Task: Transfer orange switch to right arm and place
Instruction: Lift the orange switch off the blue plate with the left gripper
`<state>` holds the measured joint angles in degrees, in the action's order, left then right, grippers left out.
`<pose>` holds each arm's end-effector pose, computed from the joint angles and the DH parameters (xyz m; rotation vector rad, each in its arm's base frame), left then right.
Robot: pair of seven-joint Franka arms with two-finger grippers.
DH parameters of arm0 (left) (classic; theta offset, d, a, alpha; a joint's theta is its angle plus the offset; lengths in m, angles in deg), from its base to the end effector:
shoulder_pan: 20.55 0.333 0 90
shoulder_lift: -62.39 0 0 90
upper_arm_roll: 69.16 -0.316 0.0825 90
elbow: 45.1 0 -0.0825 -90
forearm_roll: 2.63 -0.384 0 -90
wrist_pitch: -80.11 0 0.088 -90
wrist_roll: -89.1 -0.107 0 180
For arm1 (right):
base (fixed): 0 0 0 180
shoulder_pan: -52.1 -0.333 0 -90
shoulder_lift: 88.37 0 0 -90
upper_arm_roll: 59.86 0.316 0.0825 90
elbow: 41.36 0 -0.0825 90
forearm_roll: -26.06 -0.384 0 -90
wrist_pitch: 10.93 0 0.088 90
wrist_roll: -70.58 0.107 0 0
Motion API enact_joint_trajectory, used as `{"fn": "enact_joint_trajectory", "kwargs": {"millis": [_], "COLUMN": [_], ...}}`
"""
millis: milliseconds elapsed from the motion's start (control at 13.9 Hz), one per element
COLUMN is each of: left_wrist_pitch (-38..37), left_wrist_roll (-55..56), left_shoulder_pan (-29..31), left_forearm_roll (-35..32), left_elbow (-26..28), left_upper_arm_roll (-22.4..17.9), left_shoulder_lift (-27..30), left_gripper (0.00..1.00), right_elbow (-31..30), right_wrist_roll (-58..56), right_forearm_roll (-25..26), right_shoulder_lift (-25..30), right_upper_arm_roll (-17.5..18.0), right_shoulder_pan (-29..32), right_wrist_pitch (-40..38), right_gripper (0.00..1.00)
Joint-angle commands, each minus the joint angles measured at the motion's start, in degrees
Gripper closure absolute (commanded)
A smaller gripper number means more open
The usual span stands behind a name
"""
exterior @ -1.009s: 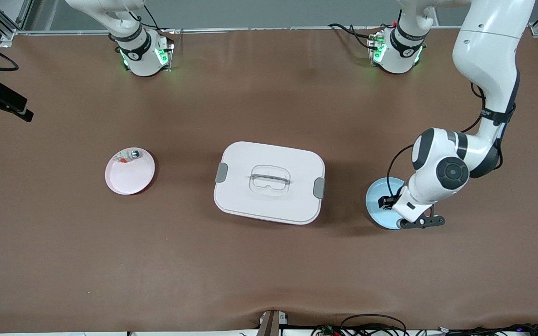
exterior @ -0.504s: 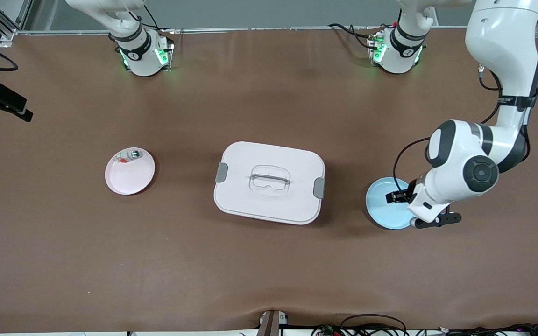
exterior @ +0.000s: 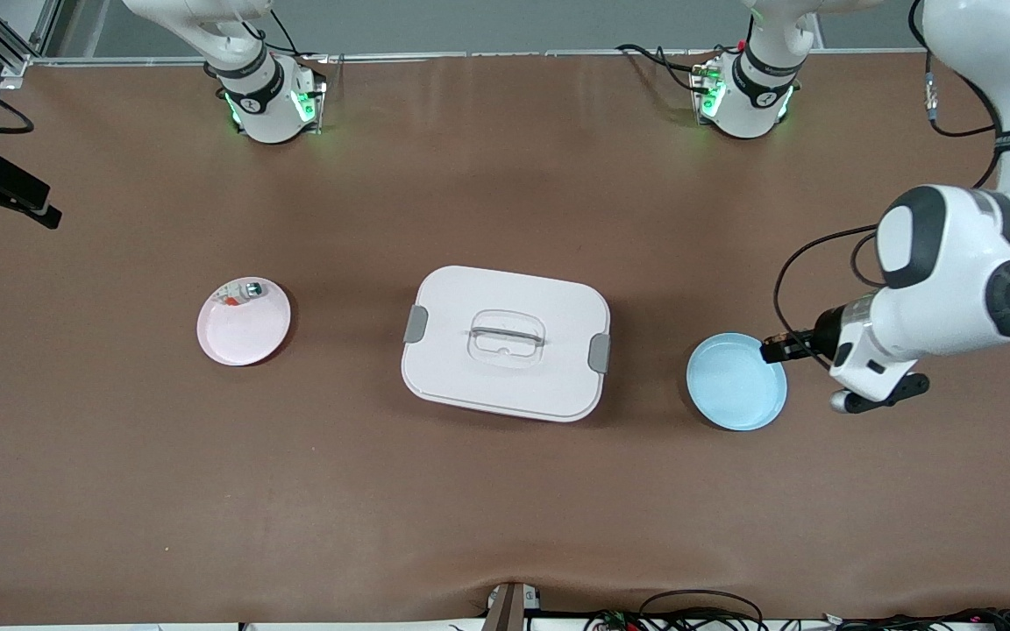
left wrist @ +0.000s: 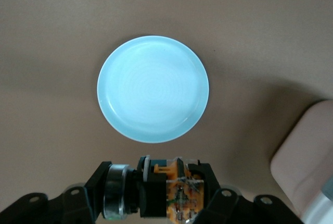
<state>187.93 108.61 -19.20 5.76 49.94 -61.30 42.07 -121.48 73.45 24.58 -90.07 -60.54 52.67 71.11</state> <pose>0.6384 -0.0754 0.3963 2.9503 0.4251 -0.2500 0.5485 -0.0088 0.6761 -3.1145 0.1064 -0.0054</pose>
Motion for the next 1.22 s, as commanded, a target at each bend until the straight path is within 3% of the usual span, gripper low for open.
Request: {"fn": "enact_joint_trajectory", "kwargs": {"millis": [0,504,793,1153], "left_wrist_pitch": [-3.9,-7.8,-7.8,-7.8], "left_wrist_roll": [0.2,1.8,7.9,16.8], "left_shoulder_pan": [1.1,6.3,6.3,5.9], "left_forearm_roll": [3.1,15.4,20.3,21.3], "left_elbow": [-0.6,-1.9,-2.0,-3.7], "left_upper_arm_roll": [0.5,0.4,0.5,2.4], "left_shoulder_lift": [2.8,6.3,7.4,7.7], "left_gripper": [0.64,0.65,0.65,0.65], "right_elbow": [0.3,1.4,1.4,1.2], "right_wrist_roll": [0.1,-0.2,-0.2,-0.5], "right_forearm_roll": [0.7,-0.5,-0.5,-0.4], "right_shoulder_lift": [0.2,0.3,0.6,0.7], "right_upper_arm_roll": [0.1,0.0,0.0,0.2], "right_shoulder_pan": [0.5,0.4,0.3,0.1], "right_wrist_pitch": [-0.1,-0.6,-0.7,-2.2], "right_gripper": [0.00,0.00,0.00,0.00]}}
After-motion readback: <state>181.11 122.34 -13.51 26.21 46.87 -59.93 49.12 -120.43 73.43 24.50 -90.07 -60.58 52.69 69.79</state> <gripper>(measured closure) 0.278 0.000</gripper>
